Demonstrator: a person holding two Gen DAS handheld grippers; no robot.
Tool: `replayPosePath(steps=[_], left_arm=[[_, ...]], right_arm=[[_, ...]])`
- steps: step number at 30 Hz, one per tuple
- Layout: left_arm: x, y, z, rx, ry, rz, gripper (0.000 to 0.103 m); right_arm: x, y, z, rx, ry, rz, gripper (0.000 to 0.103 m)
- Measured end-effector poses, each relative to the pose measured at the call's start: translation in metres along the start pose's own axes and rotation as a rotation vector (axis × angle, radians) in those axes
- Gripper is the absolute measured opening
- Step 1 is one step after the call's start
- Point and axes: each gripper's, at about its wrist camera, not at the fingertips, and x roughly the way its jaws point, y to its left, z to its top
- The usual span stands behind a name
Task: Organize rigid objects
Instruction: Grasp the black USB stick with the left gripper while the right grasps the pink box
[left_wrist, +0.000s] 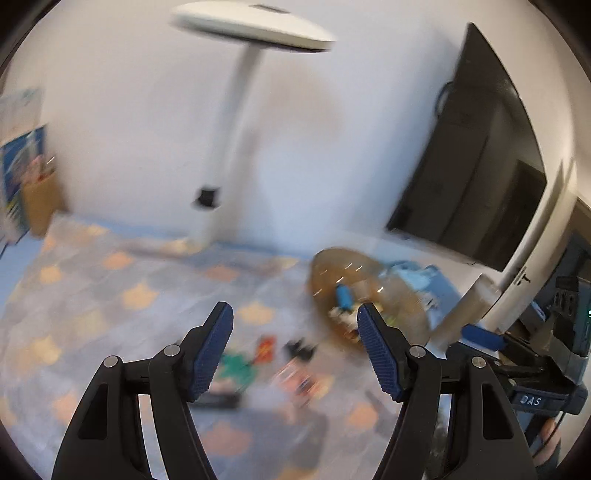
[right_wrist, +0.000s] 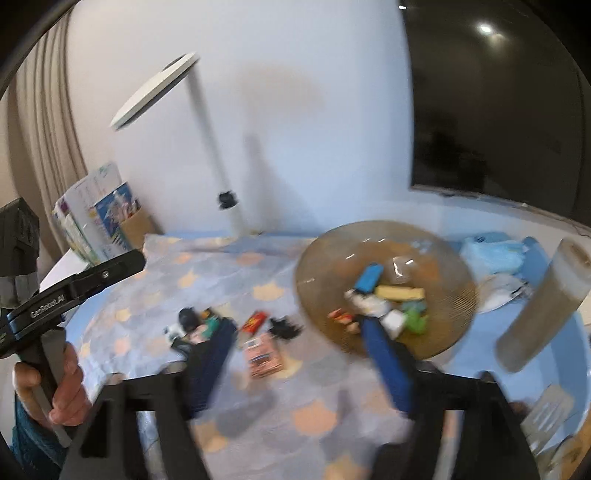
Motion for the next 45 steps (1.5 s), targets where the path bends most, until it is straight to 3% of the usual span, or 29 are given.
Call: replayPosePath(steps=[2,6,8,14,18,24,29,33,36,41,45], left_arm=[[-0.003,0.02,-0.019,-0.011,0.017,0.037,0.068],[0.016,0.067,-0.07,-0.005,0.113,0.14,0.068],[0.024,0.079,-0.085,-0.007,0.135,0.153,0.068],[0.043,0.082,-0.102,0.038,0.177,0.196,0.068],[0.044,0.075,-0.104,0.074,0.183,0.182,0.068],[0.049,0.084,-0.104,0.026,0.229,0.129,0.068],[0.068,0.086,-0.087,-0.005,0.328,-0.013,0.068],[0.092,0.084,-0.078,0.064,0.356,0.043,0.068],[0.103,0.082,-0.079,0.085,0.379,0.01,0.068],[0.108,0.07,-0.084,0.154,0.396,-0.007,0.068],[0.096,0.063,-0.092,0.178,0.437,-0.092,0.068]], right_arm=[[0.015,0.016,-0.021,-0.005,0.009,-0.004,0.093],[0.073,0.052,-0.072,-0.065,0.106,-0.018,0.093],[0.094,0.059,-0.088,-0.072,0.12,-0.033,0.093],[0.115,0.05,-0.1,-0.065,0.142,-0.046,0.093],[0.124,0.042,-0.1,-0.03,0.178,-0.037,0.093],[0.125,0.043,-0.1,-0.031,0.186,-0.032,0.093],[0.123,0.047,-0.087,-0.084,0.235,-0.051,0.093],[0.136,0.055,-0.07,-0.177,0.331,-0.09,0.093],[0.149,0.05,-0.066,-0.176,0.345,-0.073,0.093],[0.172,0.037,-0.062,-0.07,0.351,-0.011,0.093],[0.183,0.038,-0.059,-0.055,0.333,0.003,0.084]])
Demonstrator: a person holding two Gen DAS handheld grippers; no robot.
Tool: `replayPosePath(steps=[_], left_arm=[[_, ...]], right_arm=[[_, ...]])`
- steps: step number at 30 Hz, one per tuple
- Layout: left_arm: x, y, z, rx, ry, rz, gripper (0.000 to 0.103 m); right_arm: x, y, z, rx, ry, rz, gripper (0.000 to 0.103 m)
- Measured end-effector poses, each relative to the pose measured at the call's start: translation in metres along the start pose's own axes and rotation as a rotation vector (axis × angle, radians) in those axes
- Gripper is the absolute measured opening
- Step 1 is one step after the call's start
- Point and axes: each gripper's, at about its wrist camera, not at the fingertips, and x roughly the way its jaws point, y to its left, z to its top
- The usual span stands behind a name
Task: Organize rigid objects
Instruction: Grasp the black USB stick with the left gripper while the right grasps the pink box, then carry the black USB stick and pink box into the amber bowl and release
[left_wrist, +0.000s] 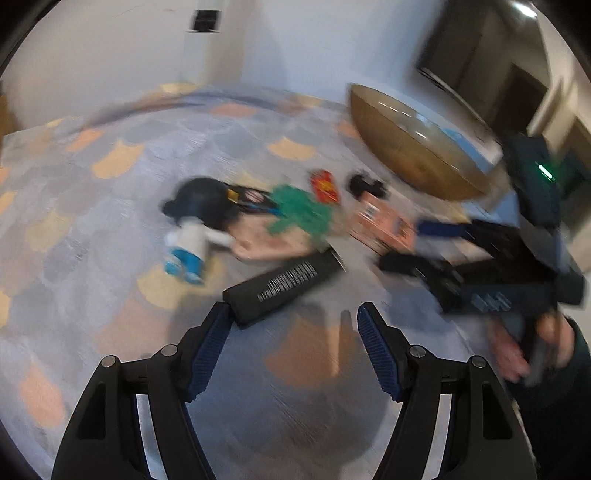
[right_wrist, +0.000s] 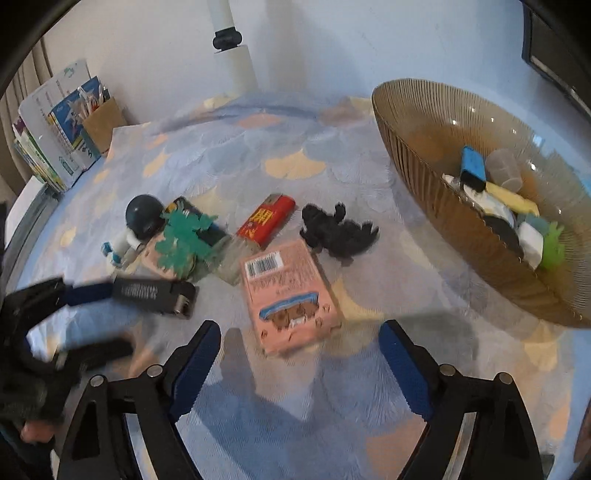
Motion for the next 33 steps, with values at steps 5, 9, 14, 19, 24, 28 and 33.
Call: replayPosePath(steps=[5,9,14,19,24,28,33], left_arm=[[-0.005,-0.014,-0.01,0.043,0.038,-0.11,0.068],[-0.005,-0.005,0.001,-0.003,0.0,-0.018,0.068],[0.011,-0.014,0.014,0.021,0.01,0.02,0.065],[0.022,-0.035,0.016,0.08,0.01,0.102,0.023],[0.007,-0.04,-0.001,0.023,-0.021,0.151,0.021],[-0.02,-0.038,-0.029,-0.074,-0.078,0.207,0.021],[-0.026,-0.033,-0.054,-0.237,-0.129,0.262,0.022]], right_arm=[[0.002,0.008,0.003,-0.05,-0.021,-0.005,0.063],[0.001,0.005,0.002,-0.052,-0.033,-0.011,0.055],[0.0,0.0,0.001,-0.028,-0.046,0.01,0.051],[-0.009,0.003,-0.008,-0.046,-0.044,0.046,0.043],[-0.03,0.005,-0.034,-0.055,-0.03,0.062,0.043],[-0.051,0.009,-0.064,-0.097,-0.011,0.071,0.043],[-0.06,0.014,-0.092,-0.103,0.004,0.047,0.043]])
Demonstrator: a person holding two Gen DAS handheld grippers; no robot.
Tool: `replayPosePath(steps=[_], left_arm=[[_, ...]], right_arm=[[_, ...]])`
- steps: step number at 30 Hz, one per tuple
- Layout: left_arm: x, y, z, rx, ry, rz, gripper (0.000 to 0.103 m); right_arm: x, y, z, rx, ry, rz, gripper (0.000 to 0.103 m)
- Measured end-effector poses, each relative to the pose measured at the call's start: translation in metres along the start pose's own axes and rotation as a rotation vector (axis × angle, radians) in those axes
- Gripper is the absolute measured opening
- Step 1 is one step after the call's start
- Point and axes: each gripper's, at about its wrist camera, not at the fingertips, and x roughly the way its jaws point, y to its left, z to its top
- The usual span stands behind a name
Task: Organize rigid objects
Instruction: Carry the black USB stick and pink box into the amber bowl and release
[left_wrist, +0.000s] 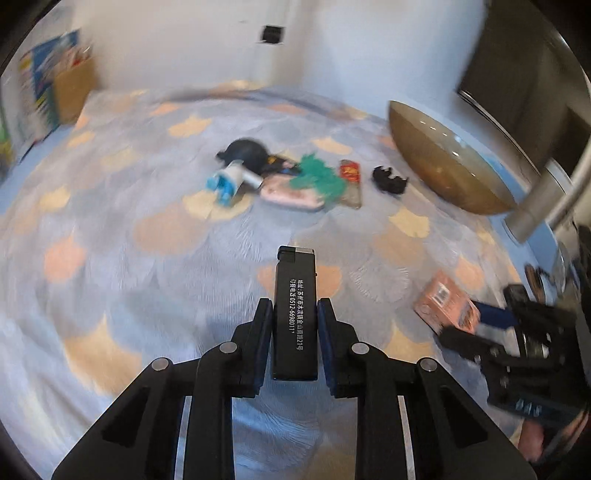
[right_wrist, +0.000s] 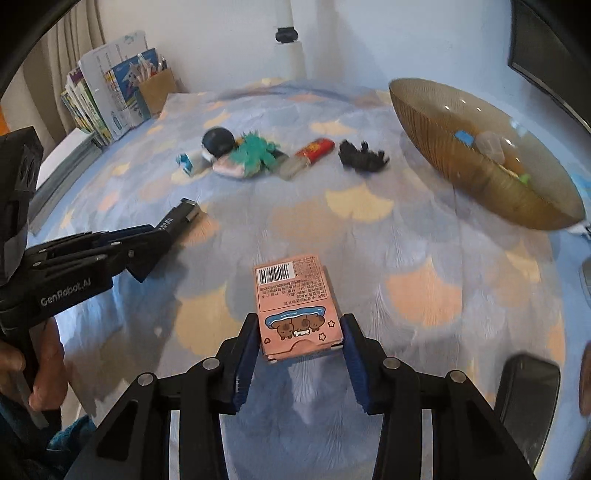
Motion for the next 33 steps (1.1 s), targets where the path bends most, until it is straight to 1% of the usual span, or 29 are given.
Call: replayPosePath(steps=[2,3,4,5,6,7,9,12,13,14,15,16,17,20,23,26,28,30,33], left_arm=[[0.001,-0.006,0.0,0.019,-0.003,0.023,0.022],[0.001,-0.01,0.0,0.045,0.001,0.022,0.025],[0.001,-0.013,-0.001,0.064,0.003,0.039,0.03],[0.002,-0.015,-0.001,0.07,-0.001,0.057,0.04],[0.002,-0.015,-0.002,0.07,-0.004,0.073,0.041],[0.001,-0.014,-0.002,0.068,-0.006,0.075,0.041],[0.001,-0.013,-0.001,0.065,-0.004,0.076,0.041],[0.004,-0.015,0.002,0.074,0.001,0.104,0.041],[0.005,-0.016,0.002,0.083,0.003,0.113,0.041],[0.006,-0.018,0.002,0.09,0.001,0.117,0.038],[0.006,-0.018,0.002,0.096,-0.003,0.12,0.028],[0.006,-0.019,0.002,0.099,-0.005,0.118,0.024],[0.005,-0.017,0.002,0.087,-0.007,0.105,0.021],[0.0,-0.009,0.005,0.025,-0.017,0.043,0.021],[-0.014,-0.009,0.012,0.015,-0.071,0.028,0.021],[-0.029,-0.014,0.026,0.016,-0.122,0.009,0.021],[-0.037,-0.023,0.043,0.031,-0.162,-0.003,0.021],[-0.042,-0.036,0.064,0.052,-0.193,-0.028,0.021],[-0.05,-0.067,0.101,0.1,-0.255,-0.066,0.021]], right_arm=[[-0.003,0.002,-0.004,-0.008,-0.007,-0.007,0.043],[-0.003,0.001,-0.005,-0.005,-0.006,-0.003,0.044],[-0.003,-0.001,-0.006,0.0,0.001,0.006,0.05],[-0.001,-0.003,-0.005,0.007,0.009,0.016,0.053],[-0.002,-0.004,-0.005,0.014,0.002,0.016,0.061],[-0.003,-0.006,-0.005,0.022,-0.001,0.006,0.062],[0.0,-0.007,-0.003,0.029,0.004,0.0,0.062],[0.004,-0.004,0.001,0.024,-0.005,-0.019,0.062],[0.005,0.0,0.002,0.014,-0.005,-0.035,0.062],[0.007,0.005,0.002,-0.007,-0.007,-0.059,0.057],[0.007,0.009,0.001,-0.027,-0.011,-0.072,0.047],[0.006,0.015,0.002,-0.049,-0.018,-0.07,0.041],[0.006,0.019,0.001,-0.054,-0.017,-0.058,0.041],[0.002,0.02,0.001,-0.044,-0.02,-0.042,0.04],[-0.018,0.009,0.009,-0.006,-0.072,-0.025,0.04],[-0.046,-0.012,0.024,0.039,-0.145,-0.07,0.04],[-0.059,-0.027,0.034,0.06,-0.173,-0.11,0.04],[-0.074,-0.042,0.049,0.08,-0.204,-0.157,0.04],[-0.097,-0.068,0.074,0.113,-0.244,-0.221,0.04]])
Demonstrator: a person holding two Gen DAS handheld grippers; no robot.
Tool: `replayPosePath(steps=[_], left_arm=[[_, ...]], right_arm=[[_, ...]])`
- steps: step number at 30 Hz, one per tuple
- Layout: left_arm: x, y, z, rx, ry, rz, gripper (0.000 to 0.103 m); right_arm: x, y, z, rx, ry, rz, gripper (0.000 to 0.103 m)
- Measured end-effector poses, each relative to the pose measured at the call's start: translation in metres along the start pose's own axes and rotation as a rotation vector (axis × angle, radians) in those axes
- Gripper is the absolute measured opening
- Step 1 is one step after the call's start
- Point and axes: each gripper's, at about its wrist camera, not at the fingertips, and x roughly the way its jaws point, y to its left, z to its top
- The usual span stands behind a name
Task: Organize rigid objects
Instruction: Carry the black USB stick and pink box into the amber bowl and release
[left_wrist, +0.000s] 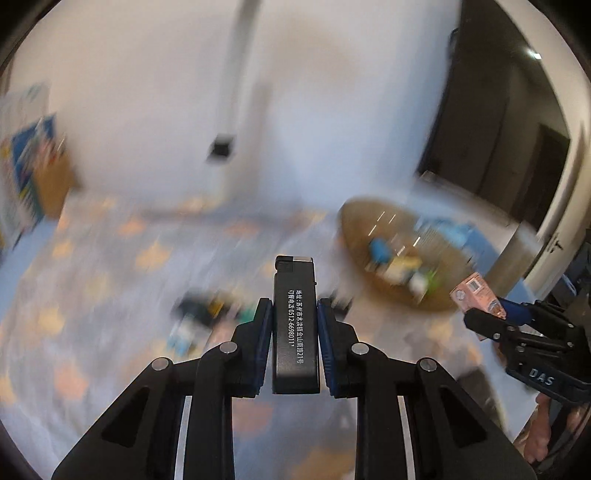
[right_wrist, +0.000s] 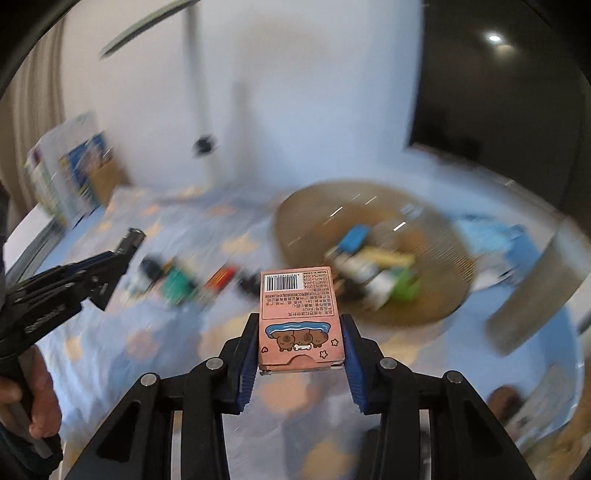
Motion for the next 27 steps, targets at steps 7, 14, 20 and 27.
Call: replayPosePath(steps=[7,14,20,27], left_arm=[[0.028,-0.057,0.074,0.034,-0.056,-0.164,0.021],[0.112,-0.098,0.048,0.095,0.098,-0.193,0.021],[0.116,-0.114,0.052,0.154,0.047,-0.172,0.049],[0.061,-0.057,0.058,0.072,-0.049,-0.124,0.071]], right_arm=[[-0.01,-0.046,0.06,0.052,-0.056,-0.065,0.04],[0.058,-0.079,0.039,0.147,0.105,-0.072,0.04],[0.07,-0.092,0.043,0.159,0.116,-0.084,0.048],[0.029,-0.082,0.041,0.174,0.041,-0.067,0.059]])
